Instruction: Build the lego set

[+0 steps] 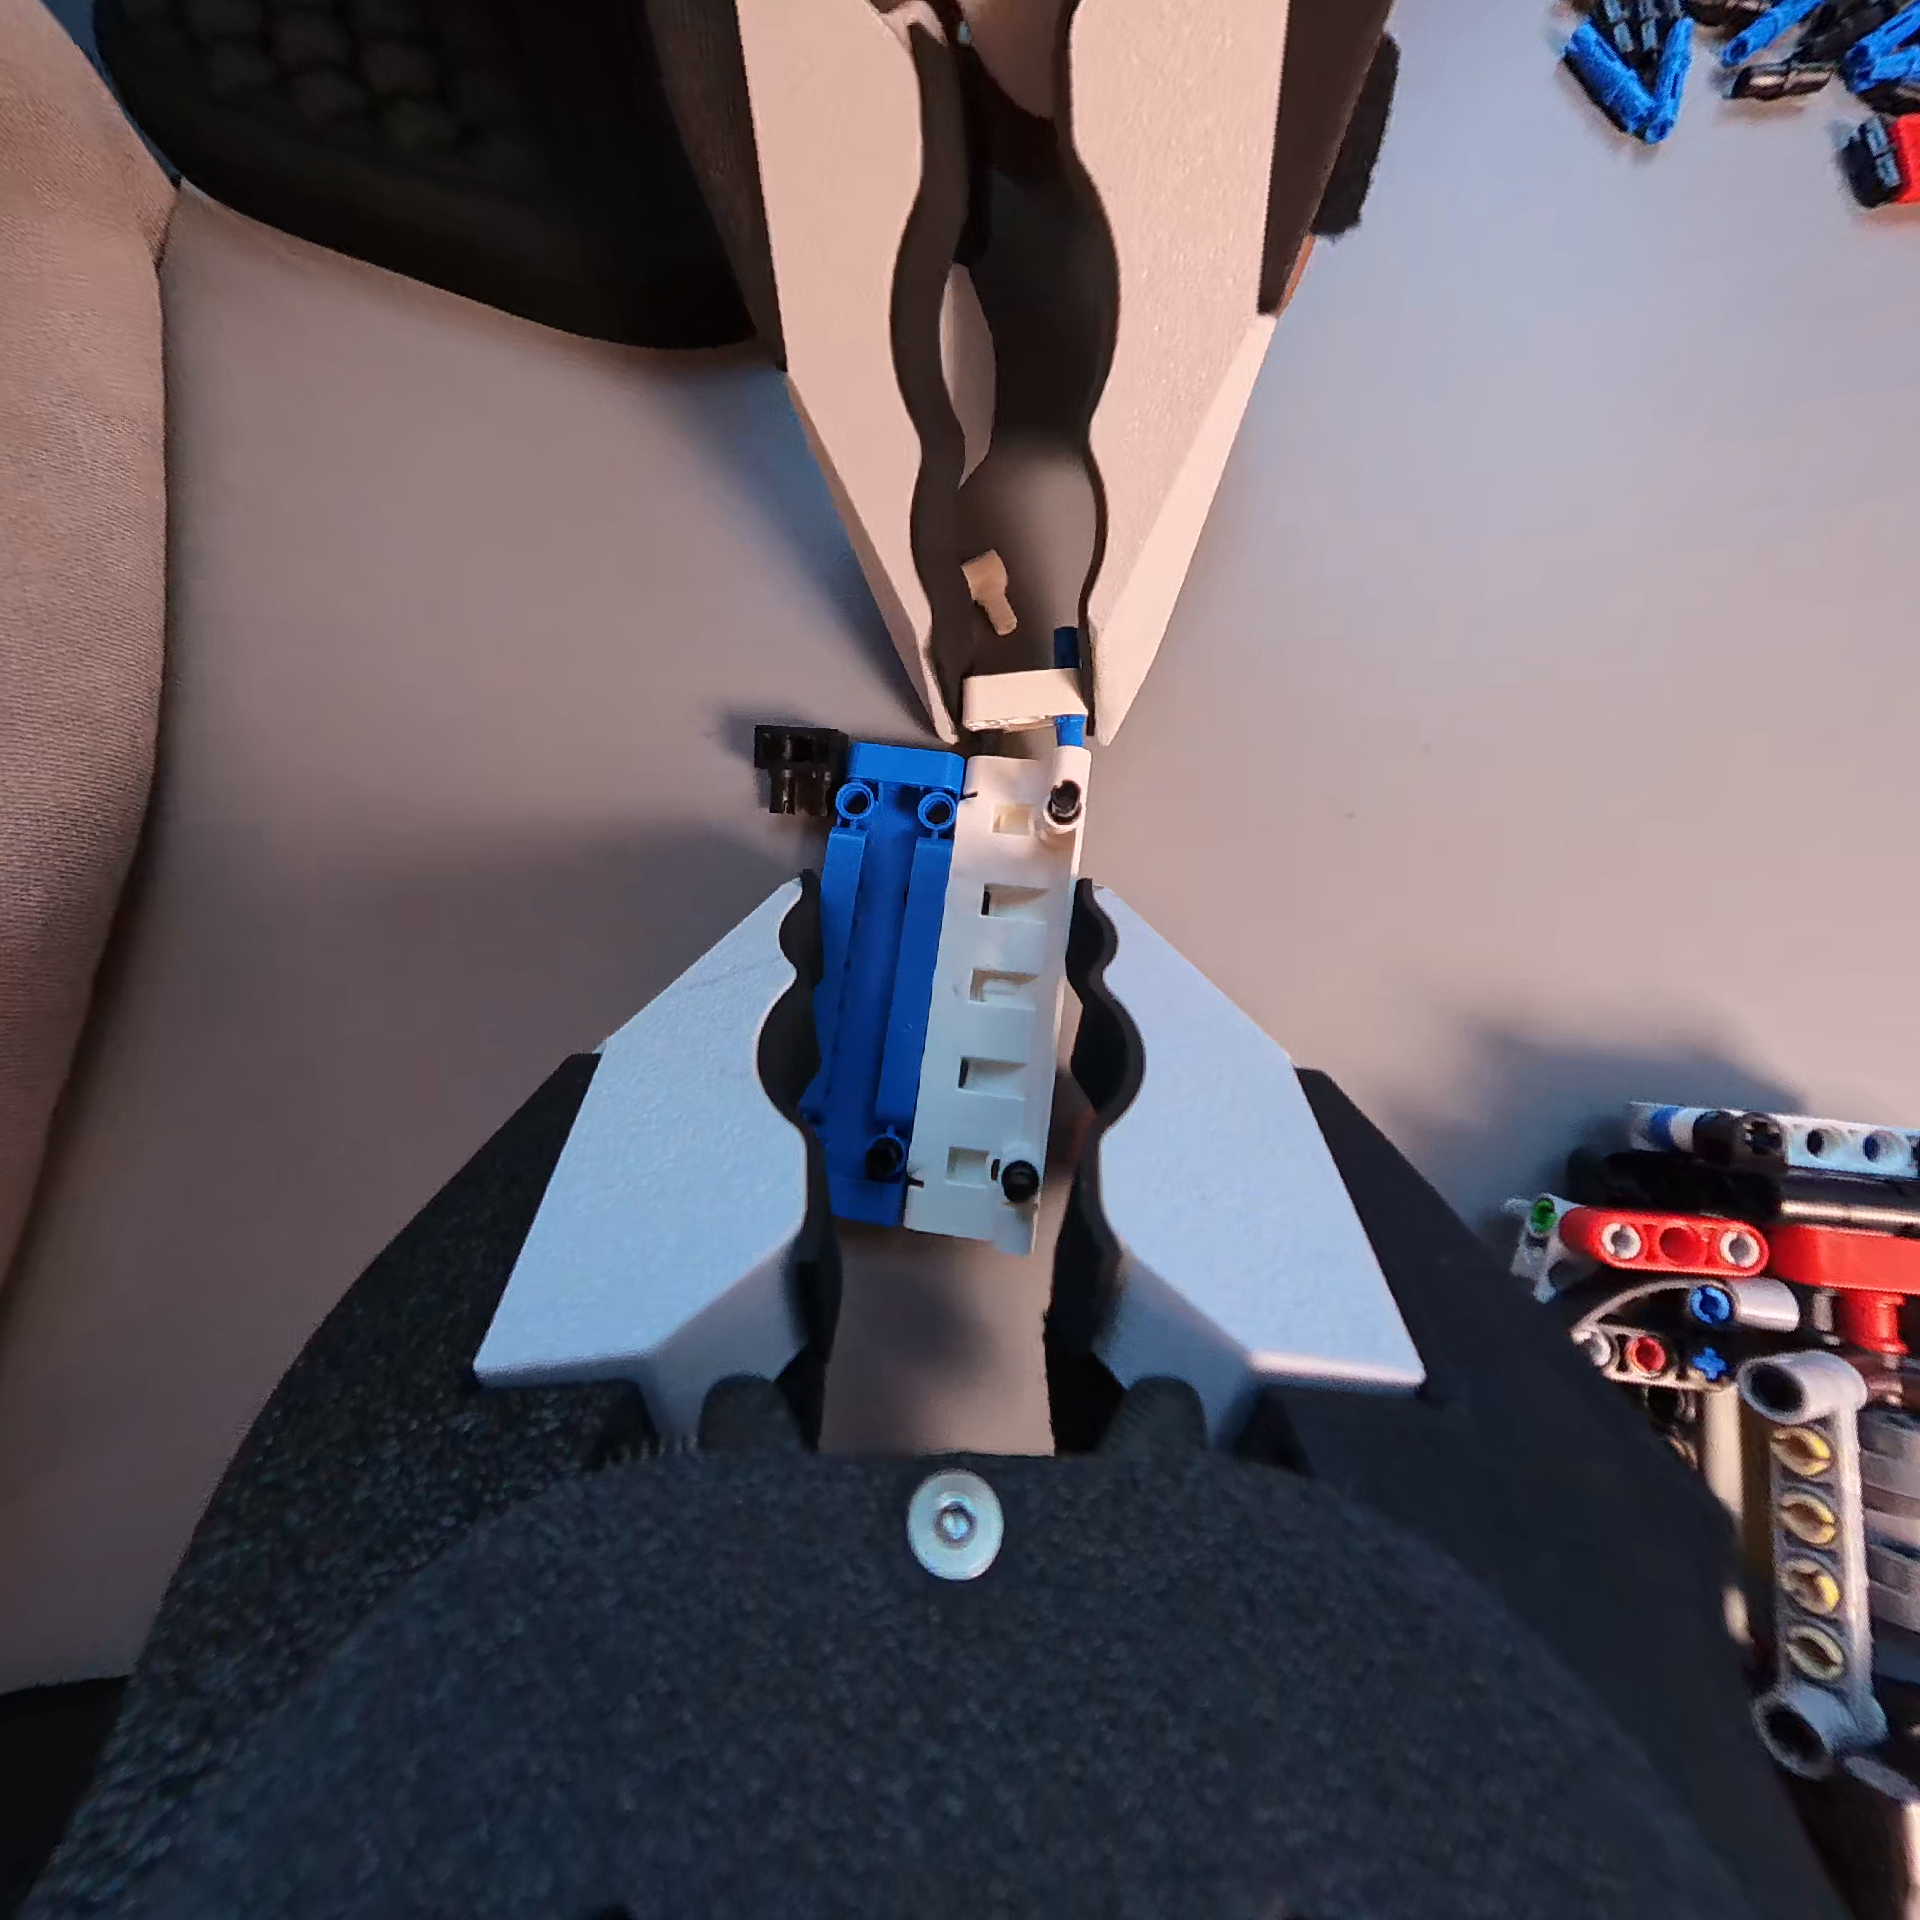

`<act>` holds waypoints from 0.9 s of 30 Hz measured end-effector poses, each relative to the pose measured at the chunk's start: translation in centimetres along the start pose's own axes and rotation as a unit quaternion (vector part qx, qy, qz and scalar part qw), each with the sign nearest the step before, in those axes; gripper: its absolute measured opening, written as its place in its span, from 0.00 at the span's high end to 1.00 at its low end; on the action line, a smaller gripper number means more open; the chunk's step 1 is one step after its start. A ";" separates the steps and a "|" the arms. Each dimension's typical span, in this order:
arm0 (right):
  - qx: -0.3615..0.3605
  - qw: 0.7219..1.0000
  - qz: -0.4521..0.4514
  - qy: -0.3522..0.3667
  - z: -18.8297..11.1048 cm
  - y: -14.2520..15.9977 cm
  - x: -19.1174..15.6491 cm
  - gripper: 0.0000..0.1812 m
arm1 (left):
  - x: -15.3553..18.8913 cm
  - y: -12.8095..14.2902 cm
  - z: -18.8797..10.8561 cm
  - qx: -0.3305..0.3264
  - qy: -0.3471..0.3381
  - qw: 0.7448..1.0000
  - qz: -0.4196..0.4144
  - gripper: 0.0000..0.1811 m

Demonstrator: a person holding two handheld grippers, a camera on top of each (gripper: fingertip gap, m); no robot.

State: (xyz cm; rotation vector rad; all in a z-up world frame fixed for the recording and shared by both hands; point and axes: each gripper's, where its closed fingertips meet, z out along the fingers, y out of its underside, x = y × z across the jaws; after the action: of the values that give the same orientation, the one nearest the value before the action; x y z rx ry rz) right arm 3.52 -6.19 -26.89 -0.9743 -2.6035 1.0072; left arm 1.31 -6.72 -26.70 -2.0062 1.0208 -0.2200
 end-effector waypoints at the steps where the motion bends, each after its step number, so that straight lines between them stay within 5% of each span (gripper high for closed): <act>1: 0.015 1.000 -0.009 -0.005 -0.1 -0.1 -0.1 0.75 | 0.2 0.0 0.0 0.004 0.009 1.000 0.007 0.88; 5: 0.026 0.999 -0.027 -0.015 -0.1 -0.4 -0.4 0.75 | 0.6 -0.1 0.0 0.011 0.036 0.999 0.032 0.87; 13: 0.071 0.996 -0.051 0.020 -0.9 -0.7 0.4 1.00 | 1.6 -0.9 0.6 0.018 0.042 0.998 0.049 0.87; 27: 0.071 0.997 0.002 0.025 -3.3 -0.1 0.4 0.90 | 1.7 -1.2 0.9 0.004 0.039 0.999 0.025 0.88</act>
State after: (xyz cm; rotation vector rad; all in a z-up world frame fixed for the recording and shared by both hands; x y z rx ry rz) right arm 4.39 -4.19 -24.33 -0.9572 -2.4535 1.1350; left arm 3.56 -7.05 -26.70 -1.9762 1.1148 -0.2763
